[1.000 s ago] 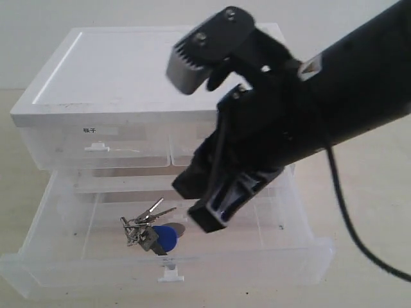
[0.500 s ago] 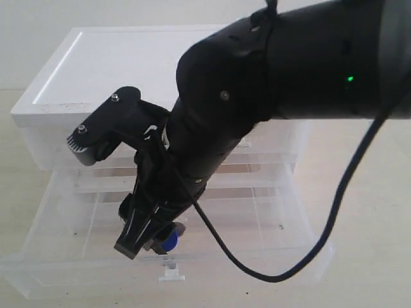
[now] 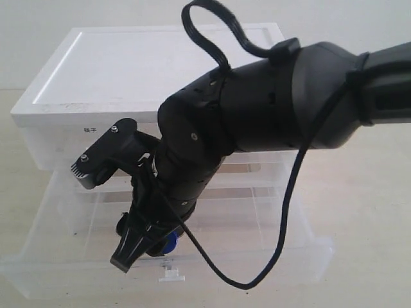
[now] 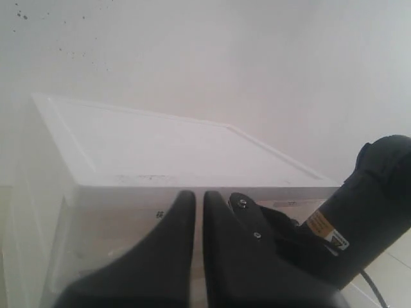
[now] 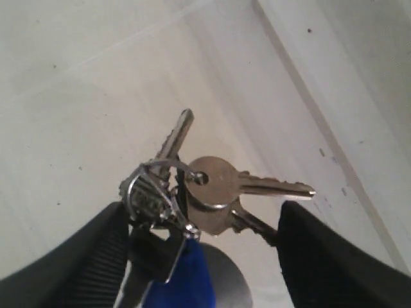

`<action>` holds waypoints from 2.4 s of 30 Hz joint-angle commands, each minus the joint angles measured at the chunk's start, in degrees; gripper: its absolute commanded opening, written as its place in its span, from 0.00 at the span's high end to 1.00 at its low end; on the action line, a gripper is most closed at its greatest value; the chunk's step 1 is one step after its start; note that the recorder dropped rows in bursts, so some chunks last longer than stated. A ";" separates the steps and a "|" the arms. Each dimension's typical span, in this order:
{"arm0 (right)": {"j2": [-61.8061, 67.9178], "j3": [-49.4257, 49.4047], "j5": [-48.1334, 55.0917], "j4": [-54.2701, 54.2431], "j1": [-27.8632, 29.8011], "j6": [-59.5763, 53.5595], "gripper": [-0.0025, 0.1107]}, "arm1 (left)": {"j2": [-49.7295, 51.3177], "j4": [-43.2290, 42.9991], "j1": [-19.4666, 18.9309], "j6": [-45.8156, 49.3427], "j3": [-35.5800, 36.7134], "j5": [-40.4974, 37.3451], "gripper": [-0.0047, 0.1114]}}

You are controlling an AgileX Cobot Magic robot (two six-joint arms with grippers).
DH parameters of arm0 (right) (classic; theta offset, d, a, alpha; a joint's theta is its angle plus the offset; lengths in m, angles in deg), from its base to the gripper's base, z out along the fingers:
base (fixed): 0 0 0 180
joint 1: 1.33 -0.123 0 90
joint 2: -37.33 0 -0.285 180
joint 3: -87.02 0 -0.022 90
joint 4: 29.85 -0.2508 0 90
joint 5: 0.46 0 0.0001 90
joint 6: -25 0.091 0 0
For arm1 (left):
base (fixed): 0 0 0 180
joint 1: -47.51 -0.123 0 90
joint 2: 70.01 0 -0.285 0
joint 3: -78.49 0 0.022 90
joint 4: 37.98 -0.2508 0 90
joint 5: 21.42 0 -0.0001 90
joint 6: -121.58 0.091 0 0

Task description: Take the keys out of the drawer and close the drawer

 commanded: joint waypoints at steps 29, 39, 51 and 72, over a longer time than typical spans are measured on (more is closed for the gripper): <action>-10.07 0.27 2.41 6.28 0.09 -3.83 0.98 | -0.12 -0.37 -0.16 0.42 1.13 -0.13 0.92; -6.56 0.27 6.72 6.11 0.20 -2.20 0.64 | -0.12 -0.37 -0.16 0.42 1.37 0.00 0.92; 1.56 0.27 3.57 8.43 0.20 7.37 0.43 | -0.12 -0.37 -0.16 0.42 1.37 0.12 0.92; -12.26 0.27 1.85 21.12 -0.01 10.64 0.98 | -0.12 -0.37 -0.16 0.42 1.37 0.08 0.92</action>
